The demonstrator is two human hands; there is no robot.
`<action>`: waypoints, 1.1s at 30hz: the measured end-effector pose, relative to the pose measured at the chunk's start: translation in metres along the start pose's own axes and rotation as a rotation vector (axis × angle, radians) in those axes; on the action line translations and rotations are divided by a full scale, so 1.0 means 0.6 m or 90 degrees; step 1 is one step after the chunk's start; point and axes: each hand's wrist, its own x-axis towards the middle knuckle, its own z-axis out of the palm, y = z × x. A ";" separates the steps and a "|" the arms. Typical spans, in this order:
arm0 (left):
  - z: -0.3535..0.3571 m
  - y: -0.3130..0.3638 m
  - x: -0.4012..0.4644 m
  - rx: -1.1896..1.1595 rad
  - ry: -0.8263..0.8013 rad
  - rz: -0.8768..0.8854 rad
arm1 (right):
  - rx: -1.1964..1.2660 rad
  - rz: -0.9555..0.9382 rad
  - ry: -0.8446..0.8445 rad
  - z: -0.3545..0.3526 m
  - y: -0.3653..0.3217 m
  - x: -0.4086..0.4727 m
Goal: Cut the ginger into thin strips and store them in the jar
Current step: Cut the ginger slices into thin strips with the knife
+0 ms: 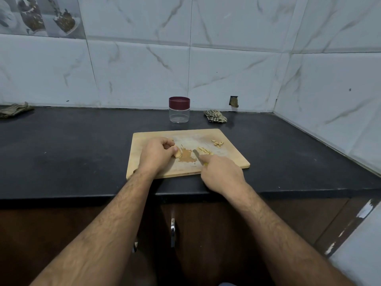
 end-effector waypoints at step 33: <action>0.002 0.002 0.020 0.135 0.000 -0.005 | 0.080 -0.006 0.004 0.018 -0.017 0.035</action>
